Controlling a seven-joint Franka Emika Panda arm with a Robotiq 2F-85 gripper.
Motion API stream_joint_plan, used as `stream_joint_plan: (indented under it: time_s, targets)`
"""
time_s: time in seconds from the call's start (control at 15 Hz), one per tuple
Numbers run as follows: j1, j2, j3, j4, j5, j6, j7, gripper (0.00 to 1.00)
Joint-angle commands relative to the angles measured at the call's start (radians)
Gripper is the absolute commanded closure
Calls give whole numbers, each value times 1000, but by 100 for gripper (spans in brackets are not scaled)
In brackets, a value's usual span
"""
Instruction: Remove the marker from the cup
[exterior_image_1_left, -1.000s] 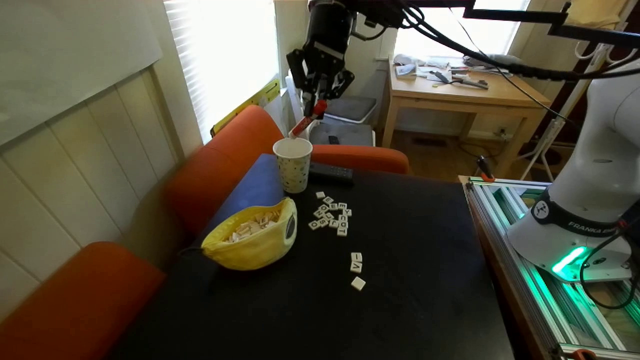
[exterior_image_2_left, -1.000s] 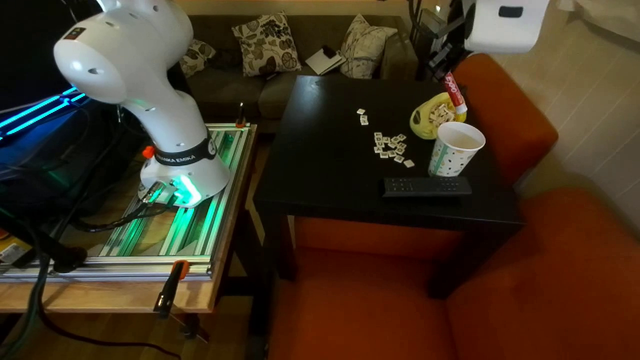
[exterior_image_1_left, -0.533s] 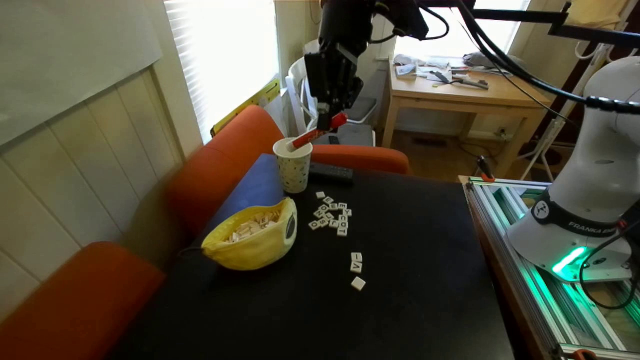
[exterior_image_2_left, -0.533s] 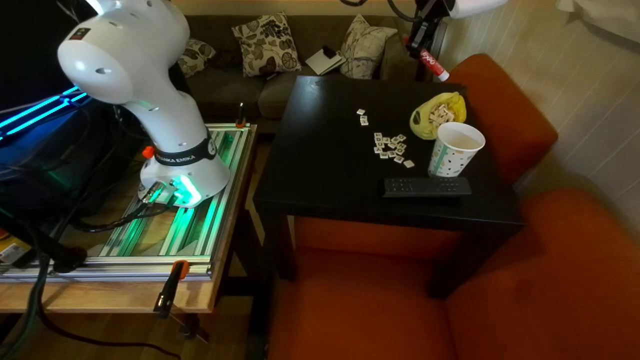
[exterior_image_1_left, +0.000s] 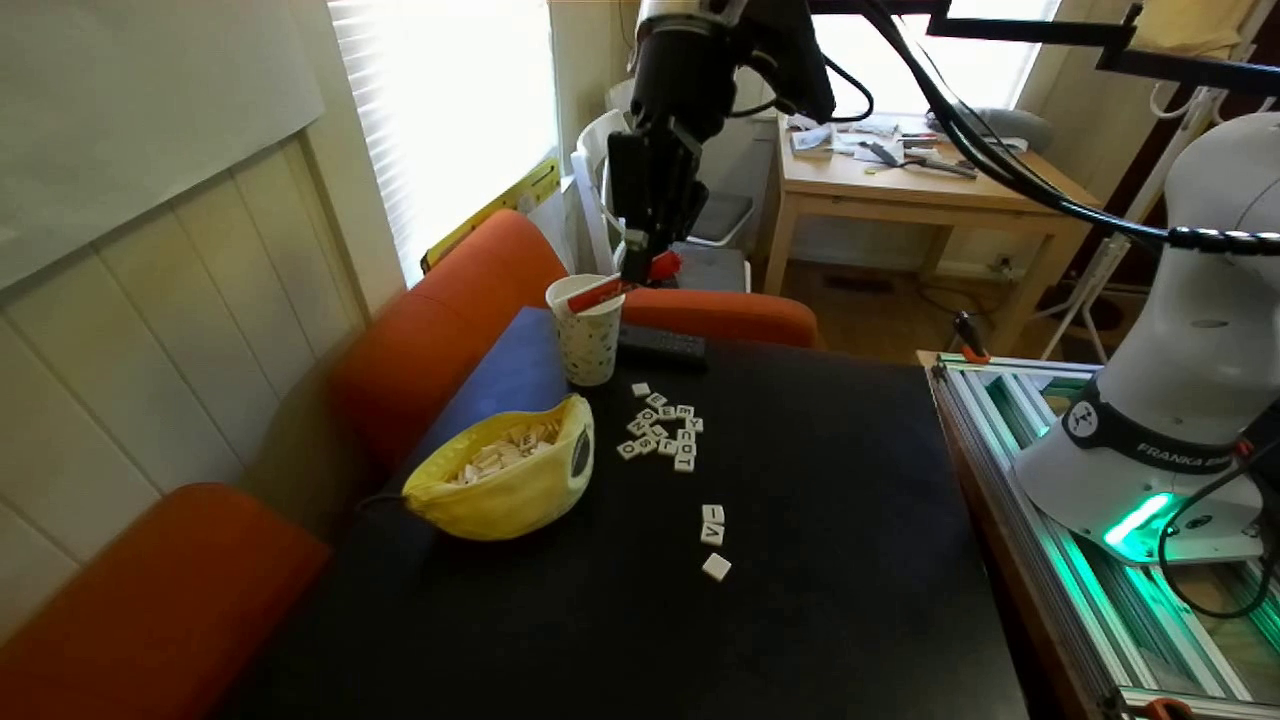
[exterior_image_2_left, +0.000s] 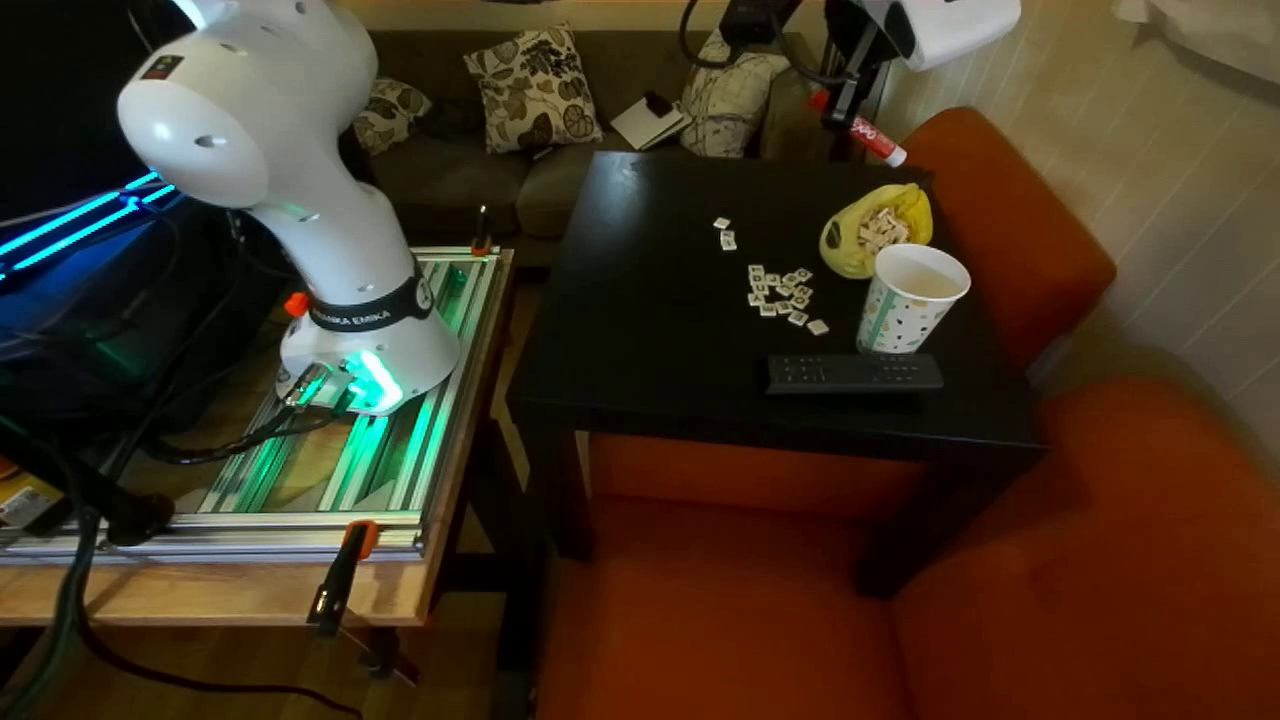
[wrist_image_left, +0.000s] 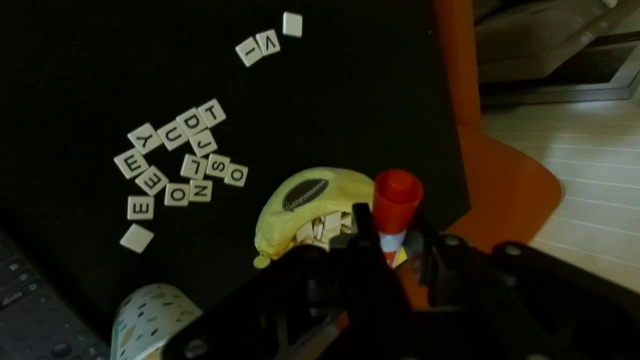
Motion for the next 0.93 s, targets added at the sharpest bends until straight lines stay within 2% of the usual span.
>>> stream_joint_plan:
  time_s: [0.0,0.13,0.4,0.87]
  targets:
    - [7,-12,9,-83,7,156,-73,95]
    - [7,-15,2,-144,11,243,-141,95]
    - [11,-34,-34,-259,68,332,-328,95]
    - [10,-15,-79,-335,194,318,-609,95]
